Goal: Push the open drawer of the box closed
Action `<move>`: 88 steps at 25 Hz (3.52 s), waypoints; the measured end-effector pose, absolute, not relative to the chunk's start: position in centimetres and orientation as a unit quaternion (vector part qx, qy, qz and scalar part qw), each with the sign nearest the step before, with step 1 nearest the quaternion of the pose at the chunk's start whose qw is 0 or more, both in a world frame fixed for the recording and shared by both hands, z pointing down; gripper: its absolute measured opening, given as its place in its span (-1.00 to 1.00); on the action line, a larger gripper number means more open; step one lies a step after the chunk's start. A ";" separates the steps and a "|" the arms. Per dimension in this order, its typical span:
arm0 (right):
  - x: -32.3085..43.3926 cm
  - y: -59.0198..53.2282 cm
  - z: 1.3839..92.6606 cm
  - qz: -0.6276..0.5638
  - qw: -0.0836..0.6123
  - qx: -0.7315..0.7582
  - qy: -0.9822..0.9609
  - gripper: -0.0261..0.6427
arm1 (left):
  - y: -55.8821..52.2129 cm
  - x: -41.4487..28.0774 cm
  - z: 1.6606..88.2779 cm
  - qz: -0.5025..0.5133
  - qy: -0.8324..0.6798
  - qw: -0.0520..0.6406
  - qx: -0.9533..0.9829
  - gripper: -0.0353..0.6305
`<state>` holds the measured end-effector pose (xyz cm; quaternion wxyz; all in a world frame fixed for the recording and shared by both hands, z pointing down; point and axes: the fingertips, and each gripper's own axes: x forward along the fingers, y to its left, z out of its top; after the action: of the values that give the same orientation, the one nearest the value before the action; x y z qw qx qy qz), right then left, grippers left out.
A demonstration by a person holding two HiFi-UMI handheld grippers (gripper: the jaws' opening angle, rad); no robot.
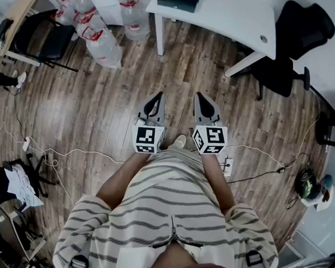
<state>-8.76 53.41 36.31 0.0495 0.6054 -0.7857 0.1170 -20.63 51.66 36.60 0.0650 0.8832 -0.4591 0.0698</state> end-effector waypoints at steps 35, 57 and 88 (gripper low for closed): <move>-1.0 38.6 38.5 0.141 0.030 0.565 -0.812 -0.89 | 37.3 -12.3 40.1 0.084 -0.480 0.095 0.868 -0.89; 0.6 9.7 36.9 0.161 0.043 0.613 -0.772 -0.89 | 7.6 -10.0 38.7 0.102 -0.425 0.097 0.894 -0.89; 8.0 -5.3 45.5 0.253 0.087 0.556 -0.787 -0.89 | -3.6 -4.6 48.6 0.198 -0.490 0.150 0.836 -0.89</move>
<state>8.01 -5.31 45.54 0.0865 0.5562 -0.7868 0.2532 -4.60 -3.64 48.57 0.1503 0.8355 -0.4901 0.1979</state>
